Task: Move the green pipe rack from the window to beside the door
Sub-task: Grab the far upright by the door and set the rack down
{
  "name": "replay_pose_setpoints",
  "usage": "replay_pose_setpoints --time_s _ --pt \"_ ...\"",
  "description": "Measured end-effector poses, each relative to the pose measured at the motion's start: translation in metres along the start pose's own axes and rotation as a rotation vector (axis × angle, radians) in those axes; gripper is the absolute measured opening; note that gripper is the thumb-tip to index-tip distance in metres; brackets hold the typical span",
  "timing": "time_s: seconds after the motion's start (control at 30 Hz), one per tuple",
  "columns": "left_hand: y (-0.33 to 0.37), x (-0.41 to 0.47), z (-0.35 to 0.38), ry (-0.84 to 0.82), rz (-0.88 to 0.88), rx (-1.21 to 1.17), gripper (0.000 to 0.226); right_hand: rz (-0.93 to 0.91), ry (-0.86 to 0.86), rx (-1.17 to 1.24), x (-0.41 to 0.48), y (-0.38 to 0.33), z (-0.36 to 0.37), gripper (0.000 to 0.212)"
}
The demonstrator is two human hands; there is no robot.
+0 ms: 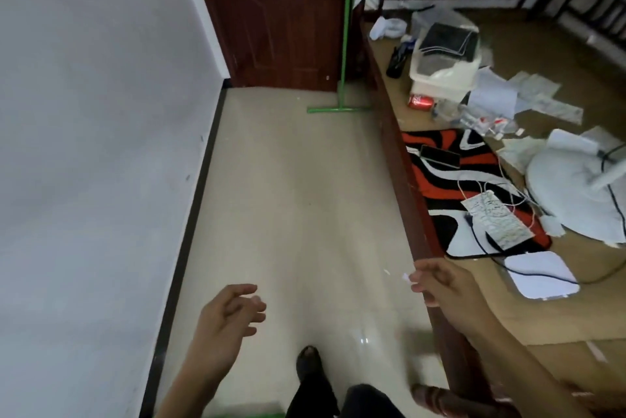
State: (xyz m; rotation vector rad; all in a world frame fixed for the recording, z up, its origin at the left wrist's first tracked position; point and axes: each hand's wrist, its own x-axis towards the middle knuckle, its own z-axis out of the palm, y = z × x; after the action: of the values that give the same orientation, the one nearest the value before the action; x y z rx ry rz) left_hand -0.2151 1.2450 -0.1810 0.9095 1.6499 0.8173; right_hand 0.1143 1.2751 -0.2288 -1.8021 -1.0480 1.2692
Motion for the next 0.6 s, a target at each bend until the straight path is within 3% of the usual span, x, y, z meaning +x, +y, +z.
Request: replay_pose_setpoints --time_s 0.2,0.37,0.47,0.6 --pt "0.048 0.127 0.02 0.009 0.023 0.025 0.013 -0.001 0.043 0.042 0.103 -0.043 -0.007 0.013" --pt "0.129 0.222 0.035 -0.067 0.065 0.033 0.012 -0.023 0.113 0.084 0.188 -0.104 -0.013 0.011" --pt "0.176 0.274 0.042 -0.101 0.089 0.077 0.025 -0.046 0.137 0.098 0.231 -0.138 -0.013 0.01" --pt "0.221 0.342 0.059 -0.106 0.133 0.125 0.011 -0.043 0.141 0.121 0.293 -0.165 -0.017 0.01"
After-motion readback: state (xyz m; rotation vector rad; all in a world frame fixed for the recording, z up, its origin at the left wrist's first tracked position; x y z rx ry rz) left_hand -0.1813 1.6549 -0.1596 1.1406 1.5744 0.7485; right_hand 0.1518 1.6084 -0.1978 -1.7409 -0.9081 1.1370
